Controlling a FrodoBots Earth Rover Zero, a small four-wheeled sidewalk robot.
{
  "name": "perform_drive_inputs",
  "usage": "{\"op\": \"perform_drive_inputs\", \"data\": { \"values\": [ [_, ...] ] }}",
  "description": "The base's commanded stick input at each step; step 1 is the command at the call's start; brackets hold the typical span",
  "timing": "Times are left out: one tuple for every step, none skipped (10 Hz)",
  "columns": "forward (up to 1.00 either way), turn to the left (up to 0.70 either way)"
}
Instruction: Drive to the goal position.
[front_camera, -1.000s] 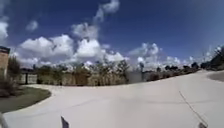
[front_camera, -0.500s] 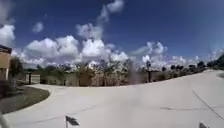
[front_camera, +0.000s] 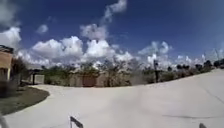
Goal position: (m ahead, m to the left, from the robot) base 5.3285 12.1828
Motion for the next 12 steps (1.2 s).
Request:
{"op": "perform_drive_inputs", "data": {
  "values": [
    [0.7,0.14],
    [0.7,0.14],
    [0.7,0.14],
    [0.7,0.14],
    [0.7,0.14],
    [0.7,0.14],
    [0.7,0.14],
    [0.7,0.14],
    [0.7,0.14],
    [0.7,0.14],
    [0.7,0.14],
    [0.7,0.14]
  ]
}}
